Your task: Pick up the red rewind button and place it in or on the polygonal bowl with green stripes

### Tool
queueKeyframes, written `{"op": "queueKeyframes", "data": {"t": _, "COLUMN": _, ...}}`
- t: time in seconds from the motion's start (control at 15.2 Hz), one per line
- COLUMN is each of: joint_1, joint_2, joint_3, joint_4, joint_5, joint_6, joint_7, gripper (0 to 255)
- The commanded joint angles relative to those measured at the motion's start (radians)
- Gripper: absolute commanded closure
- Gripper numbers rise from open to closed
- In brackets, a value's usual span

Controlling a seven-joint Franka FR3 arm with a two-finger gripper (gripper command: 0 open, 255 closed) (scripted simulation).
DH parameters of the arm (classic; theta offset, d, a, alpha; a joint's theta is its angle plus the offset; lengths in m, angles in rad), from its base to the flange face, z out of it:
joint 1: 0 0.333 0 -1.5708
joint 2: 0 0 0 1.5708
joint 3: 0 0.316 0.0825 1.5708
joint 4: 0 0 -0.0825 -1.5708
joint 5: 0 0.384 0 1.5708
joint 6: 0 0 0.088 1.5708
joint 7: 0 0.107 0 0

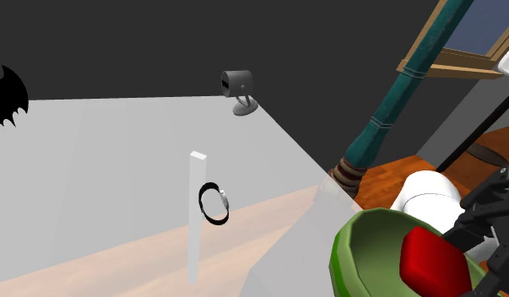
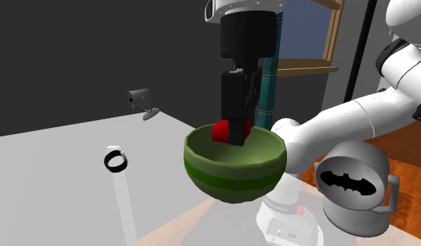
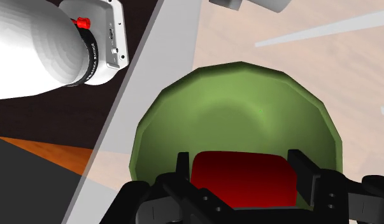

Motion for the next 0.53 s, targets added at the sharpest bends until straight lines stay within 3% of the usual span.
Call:
{"op": "queueKeyframes", "data": {"t": 0.0, "joint_1": 0.0, "joint_2": 0.0, "joint_3": 0.0, "joint_4": 0.0, "joint_5": 0.0, "joint_6": 0.001, "joint_7": 0.0, "gripper": 255}}
{"op": "queueKeyframes", "data": {"t": 0.07, "joint_1": 0.0, "joint_2": 0.0, "joint_3": 0.0, "joint_4": 0.0, "joint_5": 0.0, "joint_6": 0.0, "joint_7": 0.0, "gripper": 255}}
{"op": "queueKeyframes", "data": {"t": 0.13, "joint_1": 0.0, "joint_2": 0.0, "joint_3": 0.0, "joint_4": -0.001, "joint_5": 0.0, "joint_6": 0.001, "joint_7": 0.0, "gripper": 0}}
{"op": "queueKeyframes", "data": {"t": 0.46, "joint_1": 0.0, "joint_2": 0.0, "joint_3": 0.0, "joint_4": -0.001, "joint_5": 0.0, "joint_6": 0.0, "joint_7": 0.0, "gripper": 0}}
